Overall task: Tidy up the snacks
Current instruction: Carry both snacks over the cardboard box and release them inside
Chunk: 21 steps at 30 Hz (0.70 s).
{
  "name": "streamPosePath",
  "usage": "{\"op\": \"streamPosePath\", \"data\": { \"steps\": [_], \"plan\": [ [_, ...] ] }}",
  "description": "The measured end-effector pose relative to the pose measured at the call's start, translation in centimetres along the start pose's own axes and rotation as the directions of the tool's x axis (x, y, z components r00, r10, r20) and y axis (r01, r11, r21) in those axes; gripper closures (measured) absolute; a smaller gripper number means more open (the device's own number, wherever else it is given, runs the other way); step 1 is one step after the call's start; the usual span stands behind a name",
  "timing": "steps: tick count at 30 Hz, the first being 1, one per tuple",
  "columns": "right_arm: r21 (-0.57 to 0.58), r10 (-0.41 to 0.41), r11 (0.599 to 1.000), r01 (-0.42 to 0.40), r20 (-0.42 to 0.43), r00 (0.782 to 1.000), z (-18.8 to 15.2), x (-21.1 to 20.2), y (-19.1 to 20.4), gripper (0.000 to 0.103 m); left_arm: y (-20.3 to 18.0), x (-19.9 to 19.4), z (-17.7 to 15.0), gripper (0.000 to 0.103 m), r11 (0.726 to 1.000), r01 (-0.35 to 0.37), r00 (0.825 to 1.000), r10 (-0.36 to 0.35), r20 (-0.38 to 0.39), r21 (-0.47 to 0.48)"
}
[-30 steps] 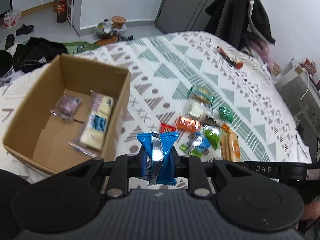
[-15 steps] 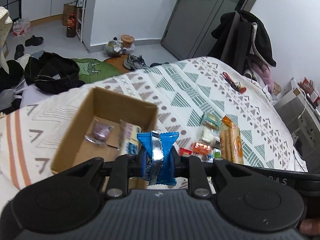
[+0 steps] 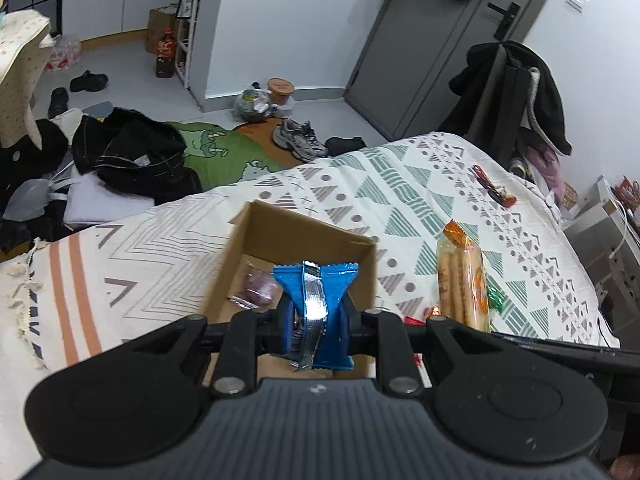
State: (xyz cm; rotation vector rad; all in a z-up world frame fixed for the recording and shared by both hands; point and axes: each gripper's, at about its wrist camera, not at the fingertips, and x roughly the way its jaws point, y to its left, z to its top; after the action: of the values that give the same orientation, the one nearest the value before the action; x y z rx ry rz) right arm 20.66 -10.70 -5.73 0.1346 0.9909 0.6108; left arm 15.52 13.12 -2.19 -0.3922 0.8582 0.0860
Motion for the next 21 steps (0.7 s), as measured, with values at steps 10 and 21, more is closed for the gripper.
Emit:
{"op": "streamPosePath", "data": {
  "steps": [10, 21],
  "plan": [
    [0.043, -0.001, 0.999, 0.002, -0.017, 1.0, 1.4, 2.8, 0.5, 0.069, 2.1, 2.1, 1.5, 0.082, 1.0, -0.011, 1.0, 0.011, -0.018, -0.017],
    [0.076, 0.019, 0.997, -0.015, -0.045, 0.999, 2.7, 5.8, 0.7, 0.069, 3.6, 4.3, 2.6, 0.077, 0.997, -0.067, 0.997, 0.066, -0.045, -0.023]
  ]
}}
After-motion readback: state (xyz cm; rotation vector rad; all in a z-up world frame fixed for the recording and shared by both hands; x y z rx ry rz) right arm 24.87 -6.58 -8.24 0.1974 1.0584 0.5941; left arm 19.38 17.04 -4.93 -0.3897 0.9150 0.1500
